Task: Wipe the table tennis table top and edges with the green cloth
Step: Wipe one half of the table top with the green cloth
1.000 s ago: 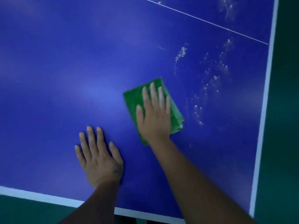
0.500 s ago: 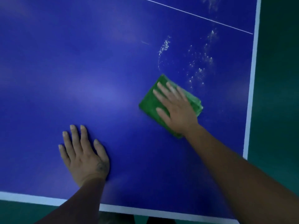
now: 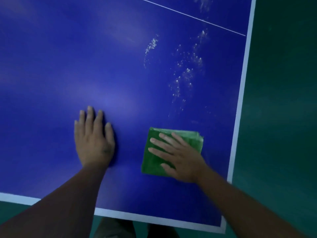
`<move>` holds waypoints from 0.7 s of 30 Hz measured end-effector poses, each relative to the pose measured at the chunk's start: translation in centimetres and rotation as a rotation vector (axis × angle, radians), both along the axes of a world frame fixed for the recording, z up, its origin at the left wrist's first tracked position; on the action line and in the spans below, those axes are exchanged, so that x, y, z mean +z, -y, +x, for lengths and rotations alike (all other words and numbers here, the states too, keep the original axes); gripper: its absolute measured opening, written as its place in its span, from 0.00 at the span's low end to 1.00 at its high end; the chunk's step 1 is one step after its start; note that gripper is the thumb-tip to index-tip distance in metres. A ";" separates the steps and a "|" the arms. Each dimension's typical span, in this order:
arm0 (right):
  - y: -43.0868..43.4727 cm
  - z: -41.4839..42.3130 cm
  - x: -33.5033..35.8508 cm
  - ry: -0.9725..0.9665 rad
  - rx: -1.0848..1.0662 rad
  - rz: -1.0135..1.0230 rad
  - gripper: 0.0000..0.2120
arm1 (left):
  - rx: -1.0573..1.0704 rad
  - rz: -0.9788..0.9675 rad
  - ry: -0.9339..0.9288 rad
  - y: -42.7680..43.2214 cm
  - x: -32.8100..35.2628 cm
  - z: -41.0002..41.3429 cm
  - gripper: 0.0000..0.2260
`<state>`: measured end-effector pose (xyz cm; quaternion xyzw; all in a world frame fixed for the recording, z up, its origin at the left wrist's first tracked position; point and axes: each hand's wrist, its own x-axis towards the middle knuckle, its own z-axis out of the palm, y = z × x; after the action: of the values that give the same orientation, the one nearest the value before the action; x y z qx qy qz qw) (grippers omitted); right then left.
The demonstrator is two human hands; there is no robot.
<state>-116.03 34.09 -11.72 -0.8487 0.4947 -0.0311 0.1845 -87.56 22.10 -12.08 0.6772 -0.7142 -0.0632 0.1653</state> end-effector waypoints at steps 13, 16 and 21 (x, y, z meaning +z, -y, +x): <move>2.8 -4.4 -0.3 -0.071 -0.387 -0.097 0.32 | 0.211 0.011 0.048 3.0 -2.1 -6.9 0.27; -6.8 -1.3 -0.6 -0.031 -0.278 0.007 0.31 | 0.216 -0.005 0.057 3.0 -2.0 -6.7 0.26; -8.4 -7.2 -0.3 0.008 -0.010 0.038 0.33 | 0.218 -0.013 0.062 3.0 -2.1 -6.9 0.26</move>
<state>-123.19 42.45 -11.97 -0.8424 0.4987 -0.0258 0.2026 -94.45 19.09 -14.18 0.7513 -0.6416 -0.0195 0.1534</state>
